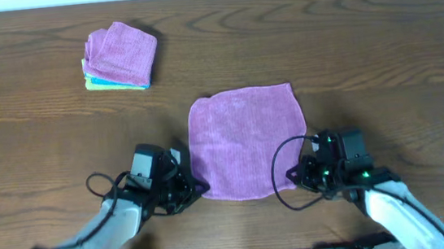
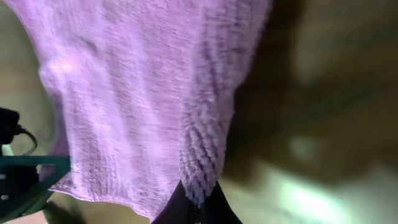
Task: Fold the cloth
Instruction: 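Fold the near edge forward over the far edge with both grippers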
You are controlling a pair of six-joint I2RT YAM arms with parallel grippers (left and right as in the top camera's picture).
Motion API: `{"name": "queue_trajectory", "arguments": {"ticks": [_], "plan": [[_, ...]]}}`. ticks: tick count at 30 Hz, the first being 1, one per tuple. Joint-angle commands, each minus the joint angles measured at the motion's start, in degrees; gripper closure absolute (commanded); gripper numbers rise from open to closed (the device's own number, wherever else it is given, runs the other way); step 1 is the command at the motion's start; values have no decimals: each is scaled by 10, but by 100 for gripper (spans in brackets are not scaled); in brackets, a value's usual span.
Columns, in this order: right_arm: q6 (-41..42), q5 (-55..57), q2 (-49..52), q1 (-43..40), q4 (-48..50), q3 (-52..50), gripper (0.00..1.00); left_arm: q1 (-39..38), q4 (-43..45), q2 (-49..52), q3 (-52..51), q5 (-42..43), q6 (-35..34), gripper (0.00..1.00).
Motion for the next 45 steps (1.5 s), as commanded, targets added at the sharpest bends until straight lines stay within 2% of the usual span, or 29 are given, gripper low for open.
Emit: {"name": "queue_trajectory", "arguments": {"ticks": [1, 4, 8, 15, 19, 29, 35, 45], "plan": [[-4, 5, -56, 9, -31, -2, 99, 2, -36, -56, 0, 7, 30, 94], [0, 9, -102, 9, -60, -2, 99, 2, -62, -113, 2, 2, 23, 94], [0, 31, -153, 9, -47, -2, 99, 2, -70, -172, 10, -40, -56, 94], [6, 103, -148, 9, 37, -2, 99, 2, -68, -166, 45, -116, -74, 94], [6, 126, -116, 9, 83, -2, 99, 2, -57, -137, 72, -157, -73, 94], [6, 175, 0, 8, 214, 16, 99, 2, 62, 13, 134, -186, -59, 94], [-11, 207, 62, 8, 258, 49, 99, 2, 64, 84, 195, -209, -18, 94], [-52, 231, 155, 7, 271, 126, 99, 2, 78, 150, 243, -259, 5, 94]]}}
